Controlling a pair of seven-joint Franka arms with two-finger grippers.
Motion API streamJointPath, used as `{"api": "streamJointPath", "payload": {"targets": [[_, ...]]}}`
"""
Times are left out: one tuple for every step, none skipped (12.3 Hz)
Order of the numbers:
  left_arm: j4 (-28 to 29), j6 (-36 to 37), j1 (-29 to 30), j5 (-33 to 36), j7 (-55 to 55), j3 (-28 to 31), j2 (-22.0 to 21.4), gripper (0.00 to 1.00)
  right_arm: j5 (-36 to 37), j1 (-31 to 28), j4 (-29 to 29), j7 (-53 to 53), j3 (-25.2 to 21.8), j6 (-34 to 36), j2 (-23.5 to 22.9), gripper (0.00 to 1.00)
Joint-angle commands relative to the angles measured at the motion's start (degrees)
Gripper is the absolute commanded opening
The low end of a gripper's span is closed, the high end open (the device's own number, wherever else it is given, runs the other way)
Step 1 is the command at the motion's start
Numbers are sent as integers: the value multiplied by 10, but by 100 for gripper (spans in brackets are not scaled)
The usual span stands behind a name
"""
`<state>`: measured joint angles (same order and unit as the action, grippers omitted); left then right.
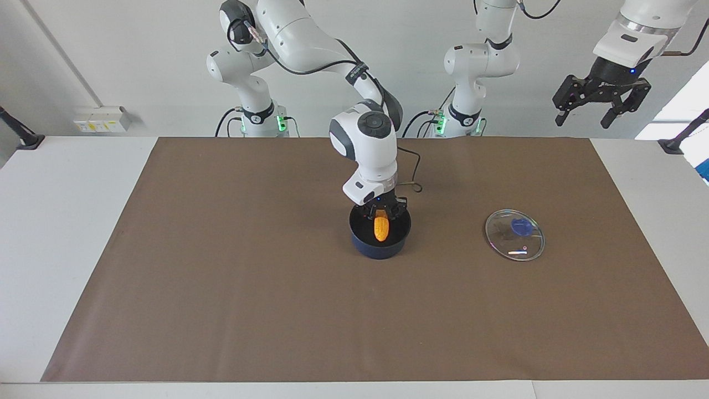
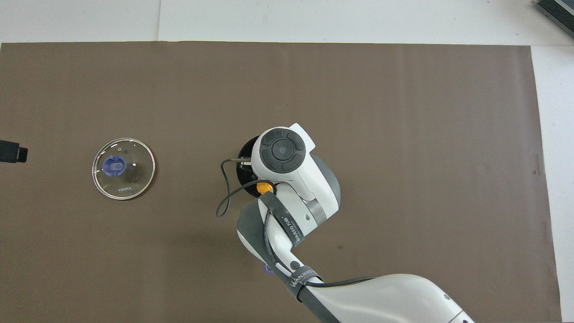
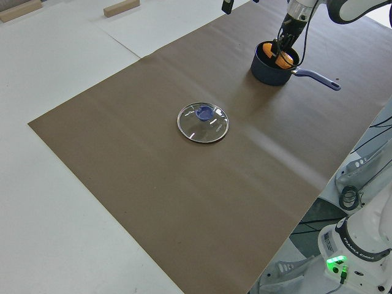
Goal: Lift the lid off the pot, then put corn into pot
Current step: 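Lower the corn into the pot and open the right gripper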
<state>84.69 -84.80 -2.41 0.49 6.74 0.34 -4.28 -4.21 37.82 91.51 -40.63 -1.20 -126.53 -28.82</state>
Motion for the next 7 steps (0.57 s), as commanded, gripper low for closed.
{"api": "streamJointPath", "payload": {"targets": [[-11,8,2,-1,5,-2,2,100,-15,-5,23,6,1,-22,3,0],[-11,8,2,-1,4,-2,2,100,-15,-6,28,6,1,-21,5,0],[-10,8,2,-1,5,-2,0,100,-15,-6,29,5,1,-25,0,0],[-11,7,2,-1,6,-2,0,100,-15,-6,29,5,1,-28,-4,0],[-11,7,3,-1,6,-2,0,100,-15,-8,29,5,1,-28,-4,0],[-11,8,3,0,6,-1,0,100,-15,-7,29,5,1,-28,-4,0],[-11,9,3,0,6,-1,0,100,-15,-6,29,4,1,-28,-4,0]]}}
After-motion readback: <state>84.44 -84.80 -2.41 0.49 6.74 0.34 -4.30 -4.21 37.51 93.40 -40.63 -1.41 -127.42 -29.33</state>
